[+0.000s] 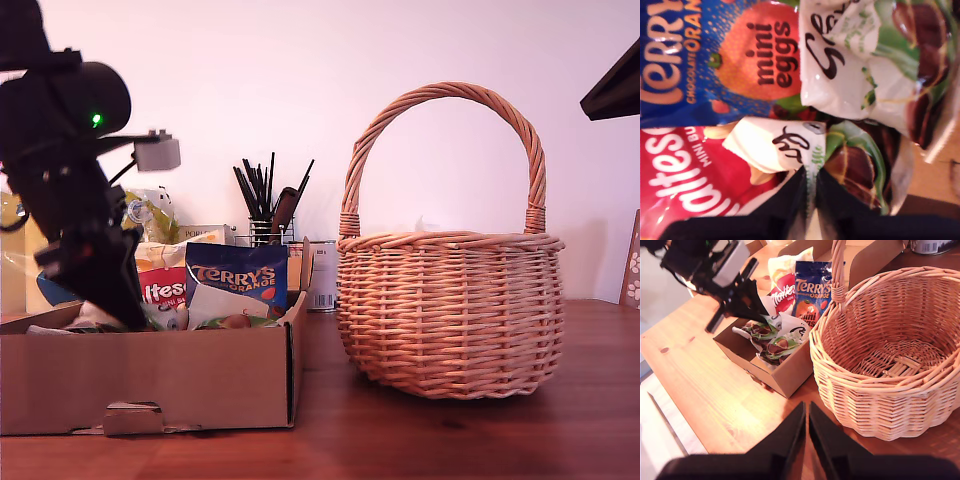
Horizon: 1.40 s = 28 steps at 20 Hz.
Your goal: Move the bags of Easter eggs from the cardboard box on the left into the woven basket on the right side.
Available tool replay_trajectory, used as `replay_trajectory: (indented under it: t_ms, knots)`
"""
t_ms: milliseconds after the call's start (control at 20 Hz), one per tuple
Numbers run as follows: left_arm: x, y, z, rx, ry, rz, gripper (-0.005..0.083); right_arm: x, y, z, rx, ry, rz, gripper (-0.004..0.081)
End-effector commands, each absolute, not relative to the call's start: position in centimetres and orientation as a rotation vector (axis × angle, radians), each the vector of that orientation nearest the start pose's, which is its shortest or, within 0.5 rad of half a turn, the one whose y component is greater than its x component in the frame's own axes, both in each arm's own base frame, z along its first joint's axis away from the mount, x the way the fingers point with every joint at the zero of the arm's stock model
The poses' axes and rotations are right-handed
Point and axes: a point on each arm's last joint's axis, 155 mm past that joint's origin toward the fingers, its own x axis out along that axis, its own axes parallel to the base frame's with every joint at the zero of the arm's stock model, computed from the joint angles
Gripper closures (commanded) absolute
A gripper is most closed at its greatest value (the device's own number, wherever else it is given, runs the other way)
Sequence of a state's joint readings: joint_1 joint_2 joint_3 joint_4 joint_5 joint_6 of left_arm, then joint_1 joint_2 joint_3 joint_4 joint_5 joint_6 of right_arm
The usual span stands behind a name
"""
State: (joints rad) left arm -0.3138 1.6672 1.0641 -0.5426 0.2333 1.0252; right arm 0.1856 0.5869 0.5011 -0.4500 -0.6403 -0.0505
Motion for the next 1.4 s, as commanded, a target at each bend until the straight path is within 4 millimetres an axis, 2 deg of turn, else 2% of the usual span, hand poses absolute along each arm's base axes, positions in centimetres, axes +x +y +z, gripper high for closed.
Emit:
replay_trajectory:
  t_ms: [0, 400, 800, 1050, 1350]
  knots:
    - [35.0, -16.0, 5.0, 0.930, 0.831, -1.053, 0.0798, 21.0, 15.2, 17.8, 0.073, 0.514, 0.822, 0.0782]
    - [33.8, -15.6, 7.3, 0.964, 0.927, -1.080, 0.0798, 21.0, 15.2, 17.8, 0.072, 0.513, 0.820, 0.0782]
    - [34.3, -16.3, 12.1, 0.887, 0.949, -1.049, 0.0798, 21.0, 15.2, 17.8, 0.072, 0.513, 0.819, 0.0782]
    - [34.4, -19.5, 16.0, 0.841, 0.852, -1.090, 0.0798, 21.0, 15.2, 17.8, 0.072, 0.513, 0.819, 0.0782]
    - [31.2, -27.0, 19.5, 0.769, 0.695, -1.276, 0.0798, 21.0, 15.2, 17.8, 0.073, 0.516, 0.819, 0.0782]
